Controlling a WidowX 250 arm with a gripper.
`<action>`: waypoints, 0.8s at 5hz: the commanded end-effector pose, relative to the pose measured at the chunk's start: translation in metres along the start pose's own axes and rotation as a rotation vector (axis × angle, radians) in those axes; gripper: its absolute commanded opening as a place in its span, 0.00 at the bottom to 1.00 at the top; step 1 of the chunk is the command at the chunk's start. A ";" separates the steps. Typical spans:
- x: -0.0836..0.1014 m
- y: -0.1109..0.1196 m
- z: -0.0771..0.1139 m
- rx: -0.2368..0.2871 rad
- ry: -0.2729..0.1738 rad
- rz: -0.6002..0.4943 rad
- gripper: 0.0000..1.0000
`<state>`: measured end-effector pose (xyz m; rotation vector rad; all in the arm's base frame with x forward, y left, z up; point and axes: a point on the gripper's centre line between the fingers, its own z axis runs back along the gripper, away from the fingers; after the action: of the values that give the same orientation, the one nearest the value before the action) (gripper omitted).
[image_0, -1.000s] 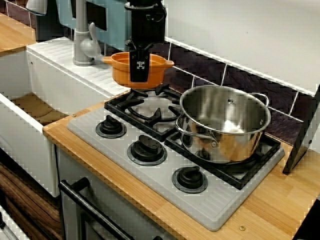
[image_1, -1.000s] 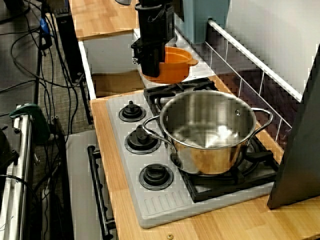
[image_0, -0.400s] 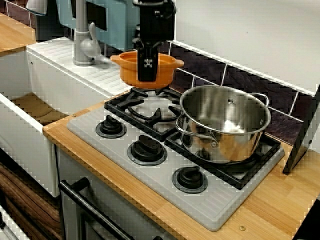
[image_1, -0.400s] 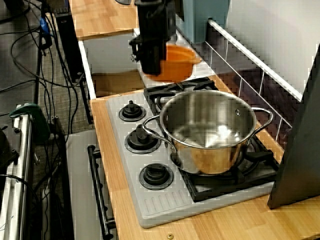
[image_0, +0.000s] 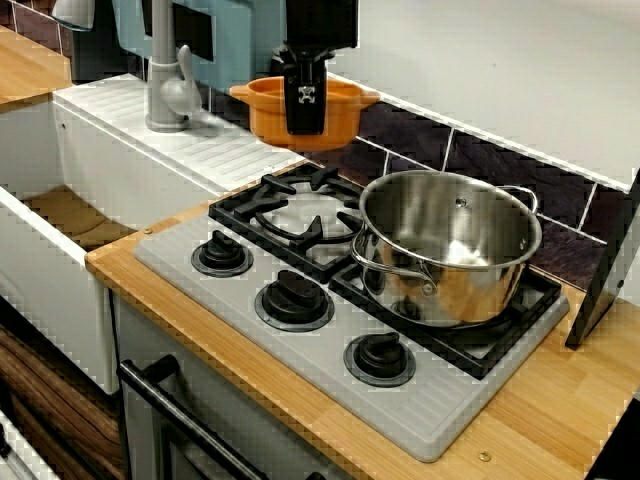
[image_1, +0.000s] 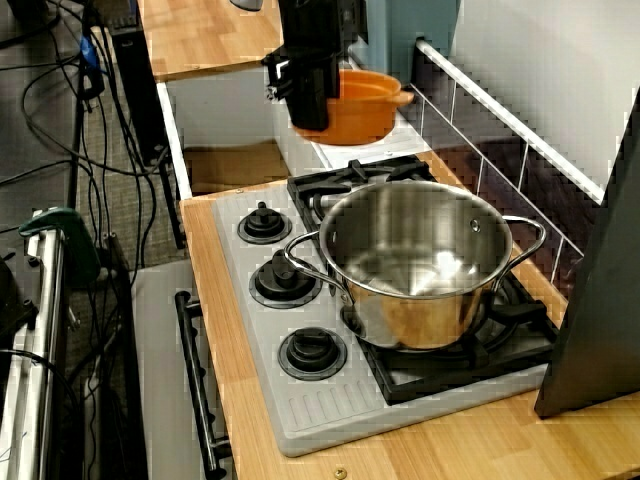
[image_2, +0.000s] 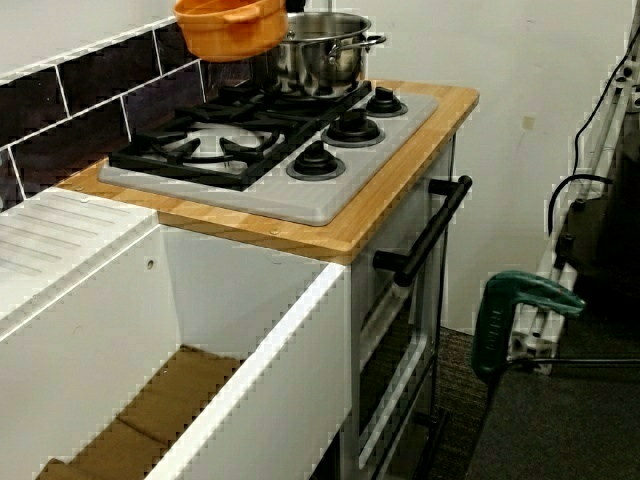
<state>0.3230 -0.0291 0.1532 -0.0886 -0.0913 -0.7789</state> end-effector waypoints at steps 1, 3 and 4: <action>-0.002 -0.008 0.056 0.068 -0.100 -0.027 0.00; 0.004 -0.004 0.066 0.095 -0.110 -0.028 0.00; 0.006 -0.001 0.075 0.103 -0.125 -0.026 0.00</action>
<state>0.3405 -0.0328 0.2008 -0.0671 -0.1784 -0.7917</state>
